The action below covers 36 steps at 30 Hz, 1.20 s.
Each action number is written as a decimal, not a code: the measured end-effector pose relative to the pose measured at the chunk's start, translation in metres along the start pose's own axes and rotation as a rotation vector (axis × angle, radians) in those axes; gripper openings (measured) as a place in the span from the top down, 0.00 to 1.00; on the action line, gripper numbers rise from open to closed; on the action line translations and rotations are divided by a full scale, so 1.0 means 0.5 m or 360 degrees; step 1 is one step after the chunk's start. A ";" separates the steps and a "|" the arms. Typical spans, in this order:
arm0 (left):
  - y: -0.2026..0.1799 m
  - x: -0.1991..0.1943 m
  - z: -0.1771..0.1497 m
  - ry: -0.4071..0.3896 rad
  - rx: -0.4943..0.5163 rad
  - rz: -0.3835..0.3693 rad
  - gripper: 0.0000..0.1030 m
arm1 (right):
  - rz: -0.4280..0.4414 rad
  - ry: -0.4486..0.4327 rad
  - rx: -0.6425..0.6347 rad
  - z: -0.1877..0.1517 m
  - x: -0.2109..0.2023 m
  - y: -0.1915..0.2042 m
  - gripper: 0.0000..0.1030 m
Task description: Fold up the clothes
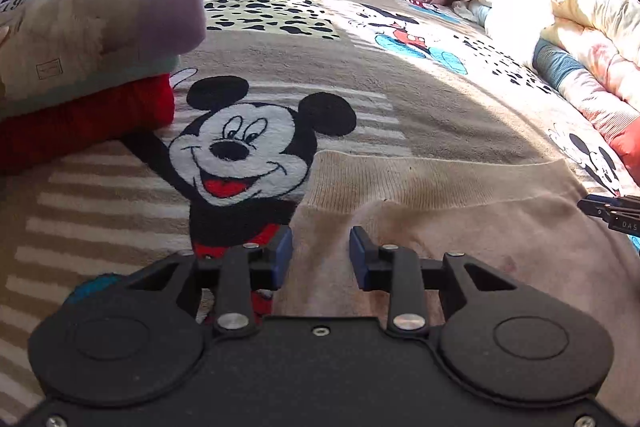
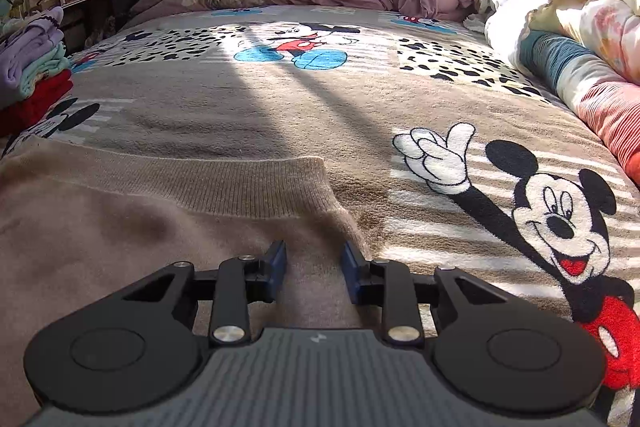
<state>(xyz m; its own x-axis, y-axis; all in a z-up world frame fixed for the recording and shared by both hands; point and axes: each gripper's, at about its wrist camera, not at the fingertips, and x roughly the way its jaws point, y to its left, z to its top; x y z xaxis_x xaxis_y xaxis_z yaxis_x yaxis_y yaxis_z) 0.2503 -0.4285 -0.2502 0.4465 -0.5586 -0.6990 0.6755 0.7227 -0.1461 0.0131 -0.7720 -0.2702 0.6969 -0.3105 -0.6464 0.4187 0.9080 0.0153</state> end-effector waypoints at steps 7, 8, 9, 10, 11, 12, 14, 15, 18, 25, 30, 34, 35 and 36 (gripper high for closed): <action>0.024 0.028 0.009 0.0030 -0.0080 0.0014 0.62 | 0.0050 -0.0013 0.0088 -0.002 0.005 -0.017 0.69; 0.024 0.029 0.010 0.0034 -0.0081 -0.0016 0.76 | 0.0048 -0.0015 0.0085 -0.003 0.005 -0.015 0.68; 0.018 0.014 0.015 0.0012 -0.0081 -0.0073 0.96 | 0.0042 -0.0018 0.0077 -0.004 0.003 -0.012 0.68; 0.009 -0.005 0.018 -0.0022 -0.0064 -0.0135 0.96 | 0.0042 -0.0020 0.0079 -0.004 0.002 -0.012 0.68; -0.021 -0.047 0.014 -0.0129 0.0082 -0.0225 0.96 | 0.0049 -0.0023 0.0090 -0.004 0.001 -0.014 0.68; -0.059 -0.091 0.002 -0.0185 0.0250 -0.0343 0.96 | 0.0056 -0.0025 0.0101 -0.004 0.000 -0.016 0.68; -0.139 -0.154 -0.055 -0.0156 0.0614 -0.0500 0.96 | 0.0081 -0.0031 0.0137 -0.006 -0.001 -0.024 0.68; -0.188 -0.184 -0.097 -0.0124 0.0847 -0.0561 0.96 | 0.0096 -0.0034 0.0157 -0.006 -0.001 -0.028 0.67; -0.264 -0.208 -0.204 -0.0053 0.1230 -0.0472 0.96 | 0.0133 -0.0040 0.0204 -0.007 -0.001 -0.038 0.67; -0.254 -0.193 -0.211 -0.0105 0.1200 -0.0423 0.96 | 0.0166 -0.0045 0.0227 -0.011 -0.002 -0.039 0.61; -0.175 -0.224 -0.120 -0.0306 0.0883 -0.0314 0.96 | 0.0158 -0.0037 0.0219 -0.008 0.001 -0.037 0.61; -0.003 -0.104 -0.007 -0.0192 0.0247 -0.0040 0.96 | 0.0161 -0.0053 0.0220 0.000 -0.005 -0.030 0.52; 0.009 -0.071 -0.001 -0.0119 0.0224 -0.0021 0.95 | 0.0156 -0.0053 0.0218 0.002 -0.005 -0.028 0.50; 0.019 -0.037 0.002 -0.0041 0.0191 0.0008 0.90 | 0.0150 -0.0052 0.0217 0.004 -0.006 -0.025 0.49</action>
<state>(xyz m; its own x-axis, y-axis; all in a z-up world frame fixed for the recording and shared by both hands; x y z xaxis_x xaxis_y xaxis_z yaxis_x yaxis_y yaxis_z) 0.2493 -0.4118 -0.2379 0.4641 -0.5663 -0.6811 0.7377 0.6727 -0.0567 0.0070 -0.7831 -0.2671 0.7547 -0.2367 -0.6119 0.4238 0.8878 0.1794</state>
